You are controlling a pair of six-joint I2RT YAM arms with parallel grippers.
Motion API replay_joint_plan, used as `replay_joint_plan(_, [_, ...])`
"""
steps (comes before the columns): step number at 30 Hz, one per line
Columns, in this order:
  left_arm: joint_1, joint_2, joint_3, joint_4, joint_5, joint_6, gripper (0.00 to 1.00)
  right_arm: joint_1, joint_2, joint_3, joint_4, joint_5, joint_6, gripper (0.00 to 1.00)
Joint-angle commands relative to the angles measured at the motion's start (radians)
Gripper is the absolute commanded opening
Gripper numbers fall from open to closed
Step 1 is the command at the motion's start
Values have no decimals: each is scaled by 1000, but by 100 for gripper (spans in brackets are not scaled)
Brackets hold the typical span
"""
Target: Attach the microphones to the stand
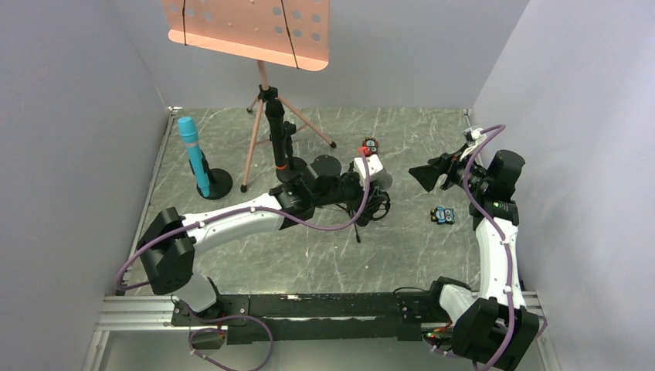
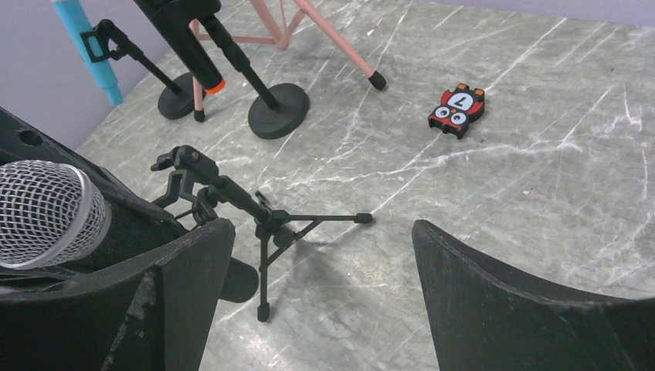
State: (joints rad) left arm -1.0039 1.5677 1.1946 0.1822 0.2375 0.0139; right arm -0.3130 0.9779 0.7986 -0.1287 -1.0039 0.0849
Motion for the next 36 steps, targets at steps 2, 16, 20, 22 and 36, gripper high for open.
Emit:
replay_joint_plan(2, [-4,-22,-15,-58,-23,-57,0,-6,7,1,28,-18,-21,91])
replay_joint_plan(16, [-4,-112,113,-181,-135,-153,85,-6,18,-5,28,-34,-43,91])
replay_joint_plan(20, [-4,-190,84,-181,-138,-133,90,-7,18,-6,29,-44,-51,91])
replay_joint_plan(22, [-4,-239,60,-181,-143,-124,92,-8,17,-9,29,-54,-59,91])
replay_joint_plan(36, [-1,-779,-480,-227,-358,-301,99,-13,1,-31,-17,-160,-245,92])
